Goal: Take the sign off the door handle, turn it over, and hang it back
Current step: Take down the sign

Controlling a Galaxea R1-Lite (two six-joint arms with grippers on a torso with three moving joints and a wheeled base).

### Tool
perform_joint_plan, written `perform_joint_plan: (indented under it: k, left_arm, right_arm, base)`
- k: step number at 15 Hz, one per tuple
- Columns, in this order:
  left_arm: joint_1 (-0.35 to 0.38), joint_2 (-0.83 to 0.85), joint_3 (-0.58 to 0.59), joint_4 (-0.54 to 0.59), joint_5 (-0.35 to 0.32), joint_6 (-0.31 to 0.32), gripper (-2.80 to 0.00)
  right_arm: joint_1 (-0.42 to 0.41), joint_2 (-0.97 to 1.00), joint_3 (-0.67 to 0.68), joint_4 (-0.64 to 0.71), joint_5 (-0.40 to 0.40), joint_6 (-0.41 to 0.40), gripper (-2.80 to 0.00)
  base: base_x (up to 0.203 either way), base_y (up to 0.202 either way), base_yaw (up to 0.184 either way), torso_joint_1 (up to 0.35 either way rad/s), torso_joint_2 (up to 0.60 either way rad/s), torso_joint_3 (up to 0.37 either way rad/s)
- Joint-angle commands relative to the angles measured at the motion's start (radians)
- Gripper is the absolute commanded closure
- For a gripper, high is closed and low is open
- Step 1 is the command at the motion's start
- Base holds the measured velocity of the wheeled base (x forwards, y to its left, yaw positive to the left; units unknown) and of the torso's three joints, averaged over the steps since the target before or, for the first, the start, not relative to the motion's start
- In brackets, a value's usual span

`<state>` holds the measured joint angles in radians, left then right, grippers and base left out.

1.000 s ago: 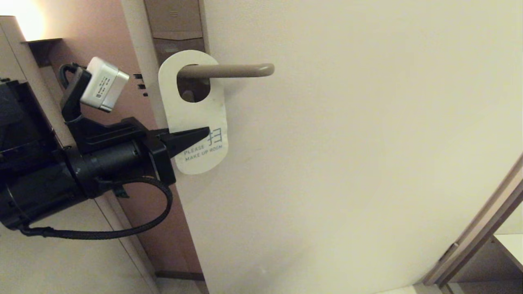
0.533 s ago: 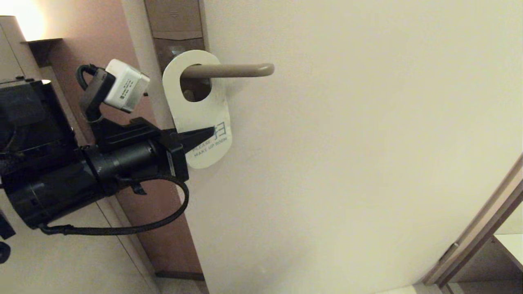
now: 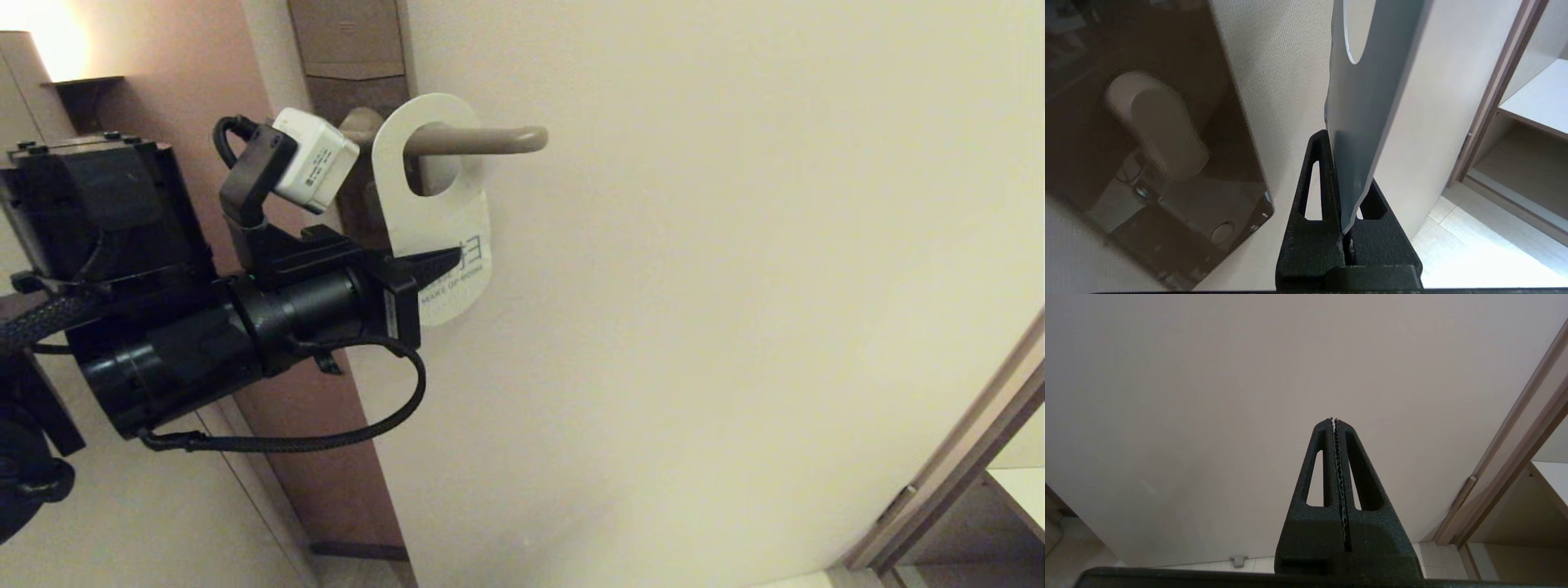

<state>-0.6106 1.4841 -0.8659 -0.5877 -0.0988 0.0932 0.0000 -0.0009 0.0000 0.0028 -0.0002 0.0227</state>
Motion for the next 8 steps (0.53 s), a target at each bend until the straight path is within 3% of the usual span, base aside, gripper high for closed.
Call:
perform_joint_plan:
  k: [1,8]
  left_arm:
    - [-0.017,0.011,-0.013,0.0,0.015,0.0,0.0]
    - [-0.068,0.013,-0.03,0.031,0.119,0.039,0.0]
  right_arm:
    - [0.0,0.001,0.0,0.0,0.0,0.0,0.0]
    - [0.0,0.001,0.0,0.0,0.0,0.0,0.0]
  base:
    - [0.0,0.0,0.0,0.0,0.0,0.0]
    - [0.0,0.0,0.0,0.0,0.0,0.0]
